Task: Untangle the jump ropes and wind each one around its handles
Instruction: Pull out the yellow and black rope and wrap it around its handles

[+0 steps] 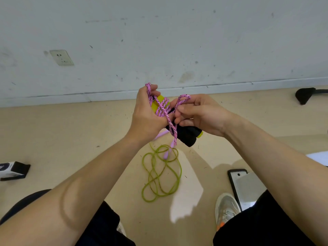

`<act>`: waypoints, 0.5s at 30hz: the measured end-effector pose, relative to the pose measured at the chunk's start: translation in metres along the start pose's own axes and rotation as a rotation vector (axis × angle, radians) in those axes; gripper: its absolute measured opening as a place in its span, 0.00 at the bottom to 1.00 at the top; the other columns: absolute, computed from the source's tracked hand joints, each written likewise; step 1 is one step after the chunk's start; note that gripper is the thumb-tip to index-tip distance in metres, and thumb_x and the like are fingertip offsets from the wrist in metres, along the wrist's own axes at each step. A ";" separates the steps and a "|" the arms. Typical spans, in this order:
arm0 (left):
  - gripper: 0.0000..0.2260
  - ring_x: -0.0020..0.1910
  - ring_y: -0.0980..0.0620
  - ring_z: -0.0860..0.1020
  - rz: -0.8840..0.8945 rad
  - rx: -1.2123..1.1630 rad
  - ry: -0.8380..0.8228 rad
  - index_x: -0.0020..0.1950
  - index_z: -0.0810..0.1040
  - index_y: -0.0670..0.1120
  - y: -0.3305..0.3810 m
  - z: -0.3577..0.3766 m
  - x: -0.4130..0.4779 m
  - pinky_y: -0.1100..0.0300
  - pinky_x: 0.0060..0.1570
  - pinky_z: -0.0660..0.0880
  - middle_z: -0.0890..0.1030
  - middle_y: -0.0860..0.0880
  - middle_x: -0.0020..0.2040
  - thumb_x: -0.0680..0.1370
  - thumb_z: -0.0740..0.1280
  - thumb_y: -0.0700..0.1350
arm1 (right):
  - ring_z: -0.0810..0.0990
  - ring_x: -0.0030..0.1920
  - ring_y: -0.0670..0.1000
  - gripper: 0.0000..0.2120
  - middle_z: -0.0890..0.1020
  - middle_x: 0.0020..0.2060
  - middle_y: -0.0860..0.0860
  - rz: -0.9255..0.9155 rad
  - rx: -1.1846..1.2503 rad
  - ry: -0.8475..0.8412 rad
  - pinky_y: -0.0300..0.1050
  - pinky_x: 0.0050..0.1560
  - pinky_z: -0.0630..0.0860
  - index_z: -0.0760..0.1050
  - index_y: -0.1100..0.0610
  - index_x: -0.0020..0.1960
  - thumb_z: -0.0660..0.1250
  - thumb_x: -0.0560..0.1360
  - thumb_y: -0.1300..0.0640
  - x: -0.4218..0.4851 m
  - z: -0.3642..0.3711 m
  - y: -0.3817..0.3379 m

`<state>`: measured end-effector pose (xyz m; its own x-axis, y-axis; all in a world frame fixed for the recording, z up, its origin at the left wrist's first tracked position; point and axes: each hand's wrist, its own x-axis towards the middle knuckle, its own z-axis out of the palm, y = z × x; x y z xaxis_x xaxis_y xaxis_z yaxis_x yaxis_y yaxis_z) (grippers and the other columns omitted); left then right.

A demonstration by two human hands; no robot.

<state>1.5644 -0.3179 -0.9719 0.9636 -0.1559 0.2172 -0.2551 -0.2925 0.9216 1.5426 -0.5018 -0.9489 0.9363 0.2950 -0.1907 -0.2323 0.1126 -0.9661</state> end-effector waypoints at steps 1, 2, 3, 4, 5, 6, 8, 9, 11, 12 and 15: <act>0.34 0.59 0.54 0.77 -0.020 -0.026 -0.020 0.67 0.67 0.52 0.002 -0.002 0.000 0.56 0.52 0.79 0.73 0.52 0.60 0.66 0.80 0.43 | 0.83 0.37 0.51 0.09 0.83 0.38 0.56 -0.010 -0.008 -0.004 0.40 0.40 0.80 0.75 0.70 0.59 0.61 0.81 0.67 0.000 0.000 0.000; 0.33 0.58 0.54 0.77 -0.033 -0.044 -0.042 0.68 0.67 0.51 0.004 -0.003 -0.001 0.60 0.48 0.79 0.74 0.52 0.60 0.67 0.79 0.40 | 0.82 0.36 0.50 0.09 0.82 0.36 0.54 -0.018 -0.035 0.008 0.39 0.38 0.79 0.76 0.70 0.57 0.61 0.82 0.66 -0.001 0.000 0.001; 0.32 0.58 0.54 0.78 -0.036 -0.056 -0.062 0.68 0.68 0.50 0.006 -0.004 -0.001 0.64 0.46 0.78 0.74 0.51 0.61 0.69 0.78 0.37 | 0.80 0.34 0.50 0.08 0.80 0.34 0.53 -0.026 -0.072 0.029 0.39 0.36 0.78 0.77 0.67 0.54 0.61 0.82 0.64 0.000 0.001 0.001; 0.30 0.58 0.55 0.78 -0.029 -0.061 -0.080 0.68 0.69 0.50 0.008 -0.004 -0.002 0.67 0.46 0.77 0.74 0.51 0.61 0.71 0.76 0.35 | 0.77 0.31 0.49 0.07 0.78 0.31 0.51 -0.037 -0.114 0.052 0.39 0.33 0.74 0.78 0.64 0.51 0.62 0.82 0.63 0.000 0.001 0.002; 0.28 0.59 0.56 0.77 -0.023 -0.063 -0.099 0.68 0.70 0.49 0.008 -0.004 -0.003 0.67 0.49 0.77 0.75 0.51 0.62 0.72 0.73 0.32 | 0.72 0.28 0.49 0.08 0.74 0.28 0.50 -0.047 -0.155 0.072 0.40 0.30 0.69 0.79 0.61 0.48 0.62 0.82 0.62 0.001 0.002 0.003; 0.26 0.60 0.58 0.77 -0.027 -0.079 -0.126 0.67 0.71 0.49 0.009 -0.005 -0.003 0.65 0.53 0.76 0.76 0.51 0.62 0.73 0.70 0.30 | 0.67 0.26 0.48 0.09 0.72 0.25 0.48 -0.050 -0.188 0.088 0.40 0.29 0.63 0.79 0.60 0.48 0.62 0.82 0.61 0.001 0.002 0.004; 0.23 0.58 0.59 0.78 -0.079 -0.171 -0.196 0.67 0.74 0.47 0.012 -0.009 -0.003 0.61 0.54 0.77 0.78 0.51 0.63 0.74 0.66 0.30 | 0.64 0.23 0.44 0.09 0.71 0.22 0.43 -0.045 -0.254 0.131 0.38 0.27 0.57 0.79 0.60 0.49 0.61 0.83 0.60 0.002 0.005 0.005; 0.22 0.57 0.58 0.78 -0.106 -0.196 -0.229 0.66 0.75 0.48 0.014 -0.012 -0.001 0.59 0.54 0.78 0.79 0.50 0.62 0.75 0.65 0.32 | 0.66 0.22 0.42 0.09 0.72 0.22 0.41 -0.050 -0.292 0.165 0.37 0.26 0.58 0.79 0.61 0.51 0.60 0.83 0.60 0.002 0.005 0.005; 0.21 0.57 0.54 0.79 -0.163 -0.199 -0.269 0.65 0.78 0.50 0.019 -0.016 0.000 0.54 0.59 0.79 0.82 0.52 0.61 0.75 0.63 0.34 | 0.71 0.23 0.40 0.10 0.74 0.22 0.39 -0.092 -0.368 0.243 0.33 0.27 0.64 0.80 0.60 0.50 0.61 0.83 0.59 0.002 0.004 0.006; 0.20 0.58 0.52 0.79 -0.191 -0.212 -0.284 0.66 0.79 0.50 0.020 -0.018 0.000 0.50 0.61 0.78 0.82 0.53 0.61 0.77 0.61 0.35 | 0.73 0.25 0.38 0.10 0.76 0.24 0.38 -0.126 -0.409 0.276 0.29 0.29 0.66 0.80 0.58 0.49 0.61 0.83 0.59 0.003 0.003 0.006; 0.18 0.58 0.48 0.78 -0.282 -0.335 -0.310 0.63 0.81 0.48 0.022 -0.025 0.002 0.41 0.64 0.75 0.82 0.52 0.63 0.76 0.62 0.47 | 0.78 0.36 0.40 0.10 0.81 0.36 0.42 -0.231 -0.555 0.318 0.36 0.41 0.72 0.82 0.51 0.45 0.63 0.82 0.57 0.006 -0.001 0.010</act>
<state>1.5623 -0.3013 -0.9431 0.9091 -0.4012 -0.1119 0.0985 -0.0541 0.9937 1.5458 -0.4998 -0.9602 0.9973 0.0190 0.0713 0.0731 -0.3893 -0.9182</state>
